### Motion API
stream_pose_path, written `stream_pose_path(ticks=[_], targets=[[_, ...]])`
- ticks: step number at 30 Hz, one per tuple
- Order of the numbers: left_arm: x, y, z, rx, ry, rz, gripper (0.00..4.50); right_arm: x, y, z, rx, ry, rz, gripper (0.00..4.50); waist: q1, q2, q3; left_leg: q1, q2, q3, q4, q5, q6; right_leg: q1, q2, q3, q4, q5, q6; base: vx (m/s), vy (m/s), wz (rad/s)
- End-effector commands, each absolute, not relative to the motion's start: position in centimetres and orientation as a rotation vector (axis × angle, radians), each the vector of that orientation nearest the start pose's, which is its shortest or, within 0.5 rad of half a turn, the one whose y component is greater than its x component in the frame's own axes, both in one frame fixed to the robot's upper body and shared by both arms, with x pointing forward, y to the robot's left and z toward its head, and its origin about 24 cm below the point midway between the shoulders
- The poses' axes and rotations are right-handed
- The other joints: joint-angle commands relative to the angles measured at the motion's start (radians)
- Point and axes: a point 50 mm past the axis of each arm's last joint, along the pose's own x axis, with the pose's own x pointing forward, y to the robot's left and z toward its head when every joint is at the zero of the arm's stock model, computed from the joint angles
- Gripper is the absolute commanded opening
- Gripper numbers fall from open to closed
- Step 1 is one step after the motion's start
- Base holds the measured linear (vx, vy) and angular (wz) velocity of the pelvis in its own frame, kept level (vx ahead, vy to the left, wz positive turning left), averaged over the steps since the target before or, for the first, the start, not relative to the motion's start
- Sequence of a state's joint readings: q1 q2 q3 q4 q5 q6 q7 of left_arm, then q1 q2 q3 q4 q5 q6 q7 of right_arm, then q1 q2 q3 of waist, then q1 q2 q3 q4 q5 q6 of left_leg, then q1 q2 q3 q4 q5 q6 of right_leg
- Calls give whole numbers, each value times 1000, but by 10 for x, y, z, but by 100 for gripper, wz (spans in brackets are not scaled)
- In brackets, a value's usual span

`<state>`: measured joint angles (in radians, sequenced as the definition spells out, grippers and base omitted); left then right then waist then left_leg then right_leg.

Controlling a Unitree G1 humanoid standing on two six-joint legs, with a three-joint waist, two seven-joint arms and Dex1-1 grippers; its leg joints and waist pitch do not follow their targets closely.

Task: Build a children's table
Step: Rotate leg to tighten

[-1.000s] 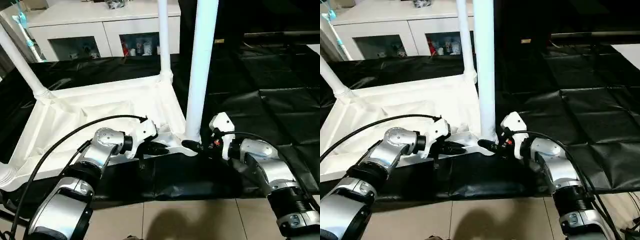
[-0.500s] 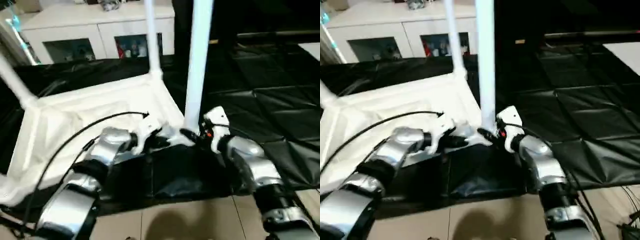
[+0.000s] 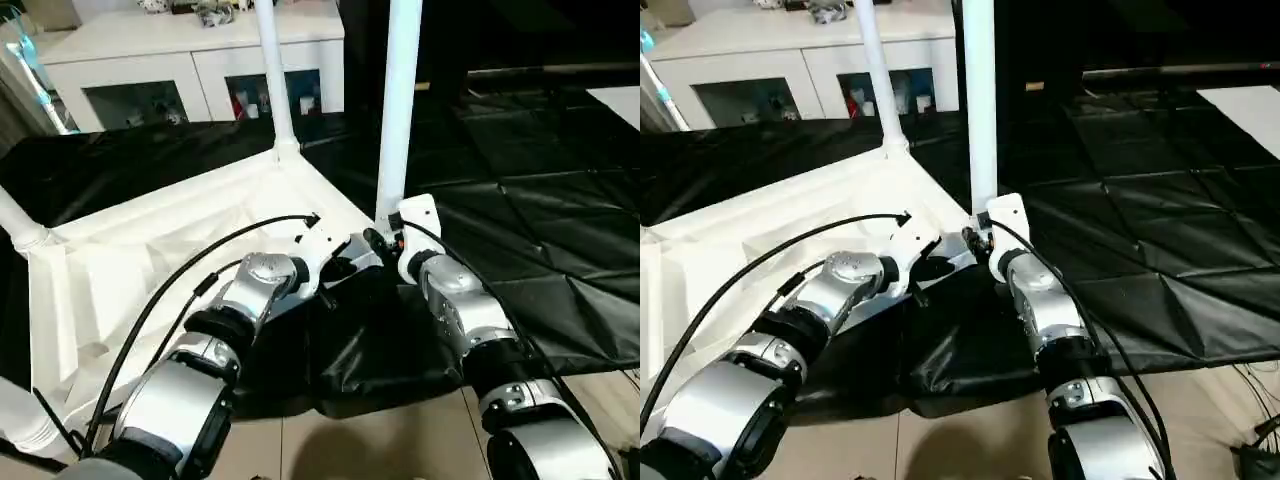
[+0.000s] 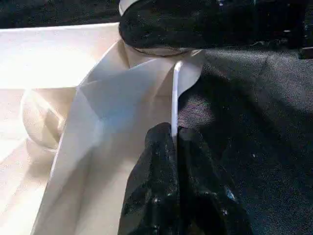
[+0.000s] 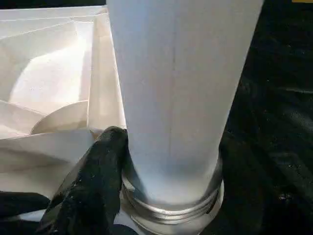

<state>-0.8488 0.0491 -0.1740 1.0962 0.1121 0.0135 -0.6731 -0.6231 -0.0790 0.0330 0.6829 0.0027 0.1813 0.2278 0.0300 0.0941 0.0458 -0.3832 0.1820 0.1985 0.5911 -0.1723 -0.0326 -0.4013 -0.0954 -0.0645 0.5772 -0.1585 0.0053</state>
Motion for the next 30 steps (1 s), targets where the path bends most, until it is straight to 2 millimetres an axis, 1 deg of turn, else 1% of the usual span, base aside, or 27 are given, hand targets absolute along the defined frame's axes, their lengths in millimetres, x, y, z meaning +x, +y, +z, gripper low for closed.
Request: stream_pose_path(ticks=[1,2,4,5,6,7,8,9,10,11,13,14,15,16,18,19,20,21,22,23,24,25,26,28,29,30], targets=[[359,66,39,299,391,-871,0,344,-88,33,-91,329,490,289,1,-29,-61,20,34,-26,-75,-316,51,34,-54,28,-89,-436,-166,0,0,0],[359,68,39,301,395,-873,0,345,-91,35,-86,318,496,324,2,-30,-61,18,34,-26,-76,-310,52,35,-54,29,-87,-427,-170,0,0,0],[359,70,39,303,394,-881,0,345,-96,36,-111,307,507,327,4,-30,-62,19,35,-25,-75,-303,56,36,-54,29,-85,-409,-176,0,0,0],[359,72,39,304,397,-889,0,345,-98,36,-129,303,528,337,4,-31,-61,16,34,-26,-75,-303,60,38,-55,28,-85,-407,-178,0,0,0],[358,74,39,308,397,-902,0,344,-101,37,-151,296,549,337,4,-30,-62,13,34,-26,-75,-298,61,41,-56,28,-83,-405,-177,0,0,0],[358,77,38,310,407,-907,0,343,-104,38,-168,290,576,365,4,-30,-62,14,35,-26,-75,-298,61,39,-55,28,-85,-405,-177,0,0,0],[358,78,38,311,409,-909,0,343,-105,38,-170,288,585,365,4,-30,-62,16,35,-25,-74,-300,64,39,-55,28,-85,-399,-180,0,0,0],[357,81,37,316,416,-921,0,340,-107,39,-179,282,628,365,4,-30,-62,15,34,-25,-74,-298,68,40,-54,28,-84,-394,-181,0,0,0],[356,85,36,320,418,-940,0,338,-111,41,-205,268,673,365,6,-27,-62,14,35,-25,-73,-294,69,41,-55,28,-83,-389,-183,0,0,0],[354,92,35,322,422,-965,0,334,-120,45,-236,244,737,365,7,-28,-62,13,35,-25,-73,-290,73,42,-54,28,-83,-378,-186,0,0,0],[353,96,34,327,415,-990,0,332,-126,48,-248,230,761,365,11,-31,-63,12,36,-24,-71,-284,85,45,-53,28,-81,-359,-189,0,0,0],[351,98,34,329,411,-1014,0,331,-130,49,-251,223,769,365,8,-30,-64,4,35,-25,-71,-265,91,51,-55,26,-77,-343,-196,0,0,0],[349,103,35,336,396,-1053,0,331,-138,53,-250,212,776,365,9,-29,-67,4,35,-25,-69,-251,93,50,-55,25,-74,-328,-202,0,0,0],[347,105,36,343,382,-1081,0,330,-143,56,-249,203,784,365,10,-29,-67,6,37,-25,-68,-245,96,51,-55,25,-74,-319,-209,0,0,0],[341,109,37,337,365,-1171,0,328,-150,59,-246,197,814,365,13,-29,-65,10,40,-20,-66,-240,104,44,-52,25,-74,-303,-227,0,0,0],[341,109,37,337,365,-1171,0,328,-150,59,-246,197,814,365,16,-28,-66,11,41,-20,-66,-238,105,46,-54,26,-72,-303,-230,0,0,0],[334,112,36,326,366,-1257,0,325,-155,62,-243,200,851,365,19,-26,-66,13,44,-19,-68,-236,104,42,-52,27,-70,-300,-233,0,0,0],[333,113,36,325,367,-1275,0,324,-156,62,-242,201,862,365,23,-25,-67,15,47,-19,-68,-236,103,42,-53,28,-68,-289,-238,0,0,0],[329,116,36,320,367,-1314,0,321,-158,64,-230,205,888,365,25,-23,-67,11,48,-19,-69,-236,104,44,-52,28,-64,-281,-238,0,0,0],[327,117,36,312,367,-1335,0,320,-159,64,-223,206,910,365,28,-22,-69,14,49,-19,-68,-232,103,43,-52,28,-62,-268,-241,0,0,0],[326,118,36,306,366,-1345,0,319,-159,65,-220,206,923,365,31,-22,-70,13,51,-19,-67,-218,107,43,-53,29,-58,-234,-251,0,0,0],[326,118,36,306,367,-1346,0,318,-159,65,-220,206,925,365,32,-22,-70,11,50,-19,-68,-212,107,44,-52,29,-56,-223,-254,0,0,0],[325,119,36,303,366,-1352,0,317,-159,65,-221,205,941,365,34,-23,-72,14,50,-18,-66,-207,105,41,-51,29,-54,-207,-260,0,0,0],[324,120,36,305,363,-1354,0,315,-157,64,-220,211,966,365,37,-23,-69,14,50,-17,-67,-208,103,40,-52,29,-55,-212,-261,0,0,0],[323,120,37,301,362,-1362,0,313,-156,63,-219,220,985,365,38,-26,-69,14,49,-16,-67,-215,98,41,-52,29,-56,-227,-256,0,0,0],[323,120,37,298,361,-1369,0,312,-155,62,-223,225,996,365,40,-25,-68,14,48,-16,-68,-222,94,41,-54,30,-59,-248,-249,0,0,0]])
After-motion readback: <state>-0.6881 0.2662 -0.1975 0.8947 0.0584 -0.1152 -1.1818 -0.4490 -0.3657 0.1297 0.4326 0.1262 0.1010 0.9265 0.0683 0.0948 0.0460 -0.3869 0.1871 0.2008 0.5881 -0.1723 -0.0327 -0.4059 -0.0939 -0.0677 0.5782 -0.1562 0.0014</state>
